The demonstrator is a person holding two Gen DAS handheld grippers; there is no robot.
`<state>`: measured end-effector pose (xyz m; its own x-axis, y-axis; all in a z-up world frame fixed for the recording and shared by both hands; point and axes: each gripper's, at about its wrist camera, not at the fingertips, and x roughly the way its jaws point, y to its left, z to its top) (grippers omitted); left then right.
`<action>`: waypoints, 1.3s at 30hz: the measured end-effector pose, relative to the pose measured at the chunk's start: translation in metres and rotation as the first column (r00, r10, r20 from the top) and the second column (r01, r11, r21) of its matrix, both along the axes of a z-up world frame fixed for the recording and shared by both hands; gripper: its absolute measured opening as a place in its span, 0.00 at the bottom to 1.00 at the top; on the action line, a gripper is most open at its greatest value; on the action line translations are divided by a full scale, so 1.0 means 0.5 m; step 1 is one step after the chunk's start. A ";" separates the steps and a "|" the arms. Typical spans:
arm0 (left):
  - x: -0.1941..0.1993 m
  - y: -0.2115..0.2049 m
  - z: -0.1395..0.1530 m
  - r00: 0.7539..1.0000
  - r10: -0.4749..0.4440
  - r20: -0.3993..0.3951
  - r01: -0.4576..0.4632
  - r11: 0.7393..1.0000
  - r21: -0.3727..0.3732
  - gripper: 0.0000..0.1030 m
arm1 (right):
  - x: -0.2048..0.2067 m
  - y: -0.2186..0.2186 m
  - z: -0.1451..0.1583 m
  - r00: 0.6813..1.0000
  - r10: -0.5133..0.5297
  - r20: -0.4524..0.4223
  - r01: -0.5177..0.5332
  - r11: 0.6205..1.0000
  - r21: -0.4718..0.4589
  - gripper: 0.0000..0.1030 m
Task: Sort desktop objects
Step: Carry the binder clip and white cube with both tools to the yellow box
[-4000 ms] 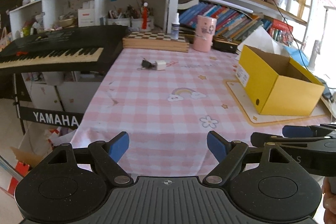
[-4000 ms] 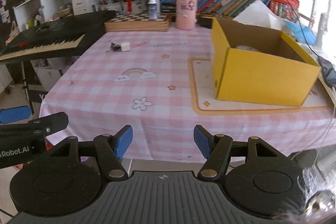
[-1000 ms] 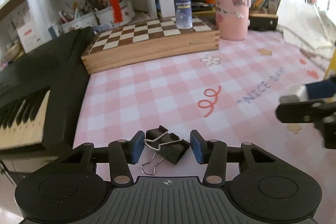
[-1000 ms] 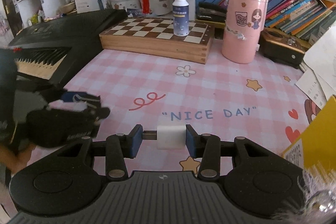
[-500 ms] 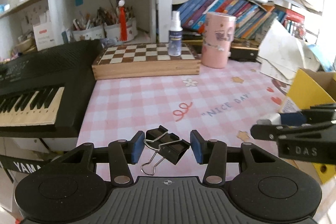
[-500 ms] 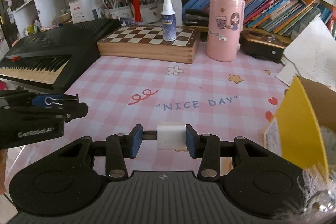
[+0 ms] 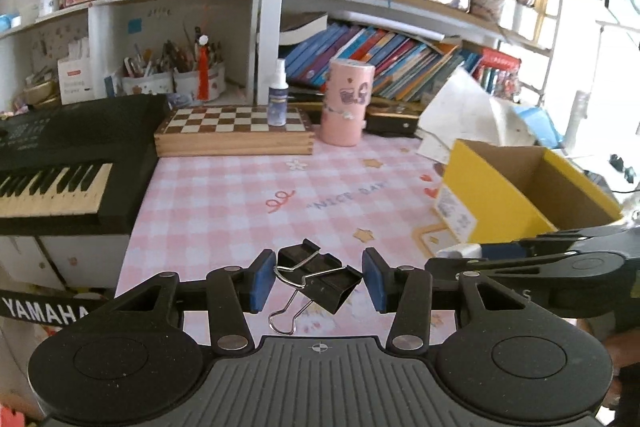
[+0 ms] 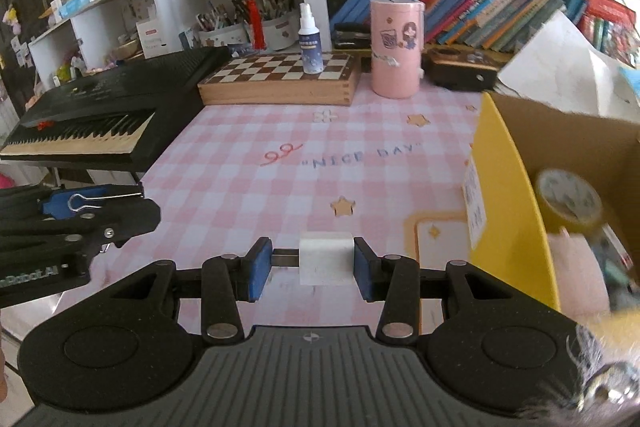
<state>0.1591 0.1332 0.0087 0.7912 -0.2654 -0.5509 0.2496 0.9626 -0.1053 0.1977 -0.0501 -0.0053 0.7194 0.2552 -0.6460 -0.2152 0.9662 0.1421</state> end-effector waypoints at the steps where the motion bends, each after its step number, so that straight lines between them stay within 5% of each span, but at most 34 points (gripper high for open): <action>1: -0.016 0.002 0.003 1.000 0.001 0.001 -0.001 1.000 -0.008 0.44 | -0.014 0.000 0.002 1.000 -0.004 -0.001 0.004 1.000 0.003 0.39; 13: -0.198 0.022 0.027 0.999 0.033 0.040 -0.032 0.999 -0.015 0.44 | -0.191 0.004 0.022 0.999 -0.008 0.046 0.008 1.000 0.018 0.39; 23: -0.280 -0.031 0.019 0.993 -0.116 0.019 0.117 0.993 -0.030 0.44 | -0.333 -0.032 0.015 0.992 -0.120 0.035 0.120 0.993 0.016 0.39; 39: -0.274 -0.223 0.019 0.903 -0.424 0.064 0.427 0.904 -0.031 0.44 | -0.451 -0.221 0.024 0.895 -0.443 0.059 0.443 0.896 0.001 0.39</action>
